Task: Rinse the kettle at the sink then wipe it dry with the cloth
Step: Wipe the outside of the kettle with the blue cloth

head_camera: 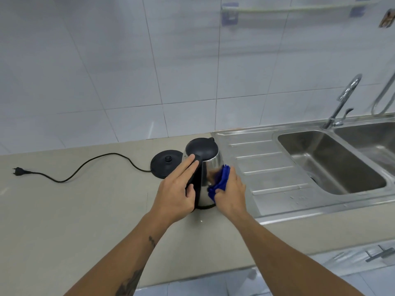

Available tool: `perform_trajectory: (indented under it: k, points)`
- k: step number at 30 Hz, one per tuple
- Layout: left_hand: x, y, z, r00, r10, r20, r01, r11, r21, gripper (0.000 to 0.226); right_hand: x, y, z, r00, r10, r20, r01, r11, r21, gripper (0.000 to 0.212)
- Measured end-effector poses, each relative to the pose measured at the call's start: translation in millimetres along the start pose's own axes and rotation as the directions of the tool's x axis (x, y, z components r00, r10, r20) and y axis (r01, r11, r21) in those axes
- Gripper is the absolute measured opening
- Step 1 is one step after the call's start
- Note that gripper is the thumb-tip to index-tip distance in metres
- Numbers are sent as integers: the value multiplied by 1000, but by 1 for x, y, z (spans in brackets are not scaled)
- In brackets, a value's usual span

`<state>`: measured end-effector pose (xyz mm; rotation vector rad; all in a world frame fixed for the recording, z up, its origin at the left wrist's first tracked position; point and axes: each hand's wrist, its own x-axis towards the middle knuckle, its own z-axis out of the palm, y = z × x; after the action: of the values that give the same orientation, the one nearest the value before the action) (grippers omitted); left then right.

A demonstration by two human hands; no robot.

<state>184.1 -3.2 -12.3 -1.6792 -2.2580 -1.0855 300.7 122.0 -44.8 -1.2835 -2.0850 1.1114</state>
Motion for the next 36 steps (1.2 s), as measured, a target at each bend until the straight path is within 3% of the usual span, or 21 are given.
perform_trajectory:
  k: [3, 6, 8, 13, 17, 22, 25, 30, 36]
  points:
    - [3, -6, -1, 1000, 29, 6, -29, 1000, 7, 68, 12, -18, -19, 991, -107, -83, 115, 989, 97, 59]
    - [6, -14, -4, 999, 36, 14, -36, 999, 15, 71, 11, -34, -25, 958, -262, -115, 275, 955, 111, 69]
    - [7, -17, -8, 1000, 22, 11, -22, 999, 26, 73, 11, -31, -22, 952, -288, -102, 300, 946, 120, 70]
    - [4, -18, -7, 1000, -9, -4, 10, 995, 103, 77, 21, -9, -19, 996, -83, 44, 66, 953, 297, 73]
    - [-7, -8, 6, 999, -45, -2, 45, 977, 210, 86, 20, -5, -11, 981, -34, 191, -50, 906, 420, 96]
    - [-4, 2, 3, 995, -101, -26, 104, 979, 178, 88, 21, 20, 7, 947, 101, 306, -216, 904, 370, 110]
    - [-5, 17, 6, 989, -145, -28, 148, 979, 139, 84, 7, 24, 25, 968, 163, 193, -212, 939, 271, 113]
    - [-3, 35, 10, 972, -233, -4, 232, 966, 114, 76, -32, 3, 55, 967, 222, 125, -247, 938, 244, 85]
    - [1, 23, -2, 972, -235, 5, 234, 967, 101, 75, -23, 25, 34, 901, 209, 380, -379, 805, 456, 62]
